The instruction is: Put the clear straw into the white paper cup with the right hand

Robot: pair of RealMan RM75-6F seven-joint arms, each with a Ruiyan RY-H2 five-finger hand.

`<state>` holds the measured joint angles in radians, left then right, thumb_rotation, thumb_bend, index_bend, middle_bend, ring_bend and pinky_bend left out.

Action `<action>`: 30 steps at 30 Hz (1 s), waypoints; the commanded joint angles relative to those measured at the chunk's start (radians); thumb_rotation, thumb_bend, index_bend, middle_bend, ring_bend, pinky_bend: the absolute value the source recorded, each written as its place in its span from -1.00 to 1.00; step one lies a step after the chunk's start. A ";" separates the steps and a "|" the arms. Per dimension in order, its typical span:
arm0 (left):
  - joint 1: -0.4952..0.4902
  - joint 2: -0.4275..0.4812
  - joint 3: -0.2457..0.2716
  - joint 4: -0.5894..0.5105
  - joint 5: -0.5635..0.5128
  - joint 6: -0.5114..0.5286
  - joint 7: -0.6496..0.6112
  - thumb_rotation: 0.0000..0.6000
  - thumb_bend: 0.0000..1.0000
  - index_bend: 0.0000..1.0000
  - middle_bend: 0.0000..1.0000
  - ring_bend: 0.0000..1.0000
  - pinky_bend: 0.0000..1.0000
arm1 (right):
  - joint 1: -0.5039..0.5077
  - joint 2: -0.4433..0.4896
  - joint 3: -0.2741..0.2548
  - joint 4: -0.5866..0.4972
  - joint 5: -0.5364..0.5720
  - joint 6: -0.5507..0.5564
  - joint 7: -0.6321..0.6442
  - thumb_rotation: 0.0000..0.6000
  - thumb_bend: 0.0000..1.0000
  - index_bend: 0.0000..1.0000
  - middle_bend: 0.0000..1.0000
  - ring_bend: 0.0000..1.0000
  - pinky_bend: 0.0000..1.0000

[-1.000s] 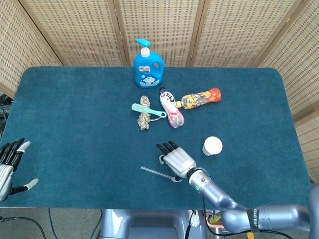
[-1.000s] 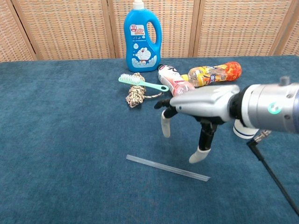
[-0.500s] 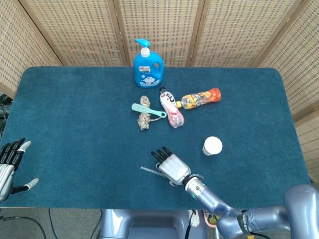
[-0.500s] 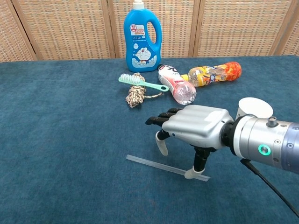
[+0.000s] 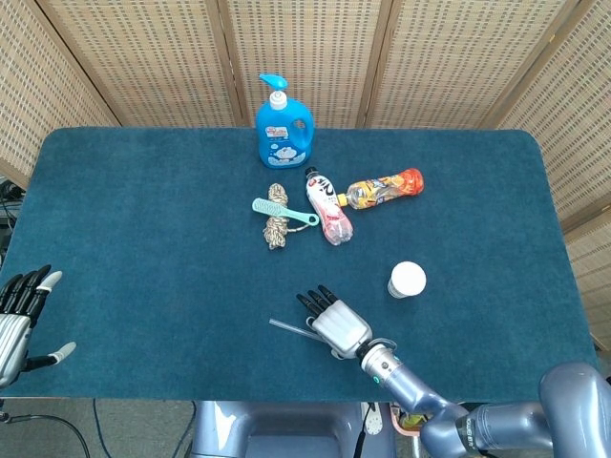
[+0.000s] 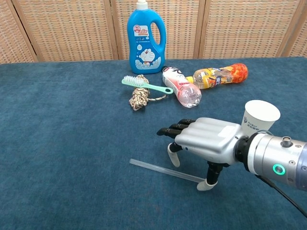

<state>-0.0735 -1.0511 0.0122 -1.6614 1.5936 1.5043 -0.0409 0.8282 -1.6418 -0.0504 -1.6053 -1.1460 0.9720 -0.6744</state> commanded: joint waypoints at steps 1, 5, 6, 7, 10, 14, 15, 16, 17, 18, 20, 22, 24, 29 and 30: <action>-0.001 0.000 -0.001 0.000 -0.002 -0.001 0.000 1.00 -0.73 -1.00 -1.00 -1.00 -1.00 | -0.011 -0.010 -0.002 0.021 -0.005 -0.001 0.007 1.00 -0.54 -0.12 -1.00 -1.00 -1.00; -0.001 0.000 -0.001 0.001 -0.004 -0.002 -0.002 1.00 -0.73 -1.00 -1.00 -1.00 -1.00 | -0.021 -0.016 -0.002 0.062 -0.023 0.002 0.008 1.00 -0.54 -0.12 -1.00 -1.00 -1.00; -0.001 0.000 -0.001 0.001 -0.004 -0.002 -0.002 1.00 -0.73 -1.00 -1.00 -1.00 -1.00 | -0.023 -0.016 -0.001 0.067 -0.027 0.001 0.009 1.00 -0.54 -0.12 -1.00 -1.00 -1.00; -0.001 0.000 -0.001 0.001 -0.004 -0.003 -0.001 1.00 -0.73 -1.00 -1.00 -1.00 -1.00 | -0.023 -0.014 0.000 0.075 -0.034 0.002 0.006 1.00 -0.54 -0.12 -1.00 -1.00 -1.00; -0.002 -0.001 0.000 0.000 -0.003 -0.005 0.004 1.00 -0.73 -1.00 -1.00 -1.00 -1.00 | -0.022 -0.009 -0.001 0.098 -0.057 0.005 -0.012 1.00 -0.54 -0.12 -1.00 -1.00 -1.00; -0.003 -0.004 -0.001 0.000 -0.005 -0.006 0.008 1.00 -0.74 -1.00 -1.00 -1.00 -1.00 | -0.025 -0.002 0.003 0.122 -0.087 0.011 -0.018 1.00 -0.54 -0.12 -1.00 -1.00 -1.00; -0.003 -0.004 -0.001 0.000 -0.005 -0.007 0.008 1.00 -0.73 -1.00 -1.00 -1.00 -1.00 | -0.025 0.000 0.005 0.126 -0.093 0.013 -0.017 1.00 -0.54 -0.12 -1.00 -1.00 -1.00; -0.004 -0.004 -0.001 -0.001 -0.005 -0.008 0.008 1.00 -0.73 -1.00 -1.00 -1.00 -1.00 | -0.026 0.000 0.007 0.130 -0.100 0.014 -0.018 1.00 -0.54 -0.12 -1.00 -1.00 -1.00; -0.004 -0.004 -0.001 -0.001 -0.005 -0.009 0.009 1.00 -0.73 -1.00 -1.00 -1.00 -1.00 | -0.026 0.001 0.008 0.135 -0.108 0.017 -0.022 1.00 -0.54 -0.12 -1.00 -1.00 -1.00; -0.004 -0.004 0.000 -0.001 -0.005 -0.009 0.009 1.00 -0.73 -1.00 -1.00 -1.00 -1.00 | -0.027 0.001 0.009 0.137 -0.113 0.017 -0.023 1.00 -0.54 -0.12 -1.00 -1.00 -1.00; -0.004 -0.005 -0.001 -0.001 -0.006 -0.009 0.010 1.00 -0.73 -1.00 -1.00 -1.00 -1.00 | -0.029 0.004 0.011 0.132 -0.117 0.014 -0.018 1.00 -0.54 -0.12 -1.00 -1.00 -1.00; -0.004 -0.004 -0.001 -0.001 -0.007 -0.009 0.010 1.00 -0.73 -1.00 -1.00 -1.00 -1.00 | -0.030 0.009 0.014 0.117 -0.118 0.008 -0.013 1.00 -0.54 -0.12 -1.00 -1.00 -1.00; -0.005 -0.004 -0.001 -0.002 -0.009 -0.011 0.010 1.00 -0.73 -1.00 -1.00 -1.00 -1.00 | -0.030 0.019 0.019 0.090 -0.119 0.001 -0.006 1.00 -0.52 -0.12 -1.00 -1.00 -1.00; -0.006 -0.003 0.001 -0.003 -0.009 -0.015 0.011 1.00 -0.74 -1.00 -1.00 -1.00 -1.00 | -0.032 0.041 0.059 -0.003 -0.077 -0.018 0.040 1.00 -0.52 -0.12 -1.00 -1.00 -1.00; -0.006 -0.003 0.001 -0.003 -0.009 -0.016 0.011 1.00 -0.73 -1.00 -1.00 -1.00 -1.00 | -0.030 0.044 0.070 -0.018 -0.063 -0.021 0.046 1.00 -0.52 -0.12 -1.00 -1.00 -1.00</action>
<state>-0.0797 -1.0544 0.0127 -1.6648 1.5846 1.4888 -0.0302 0.7973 -1.6094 -0.0041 -1.5902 -1.2358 0.9612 -0.6495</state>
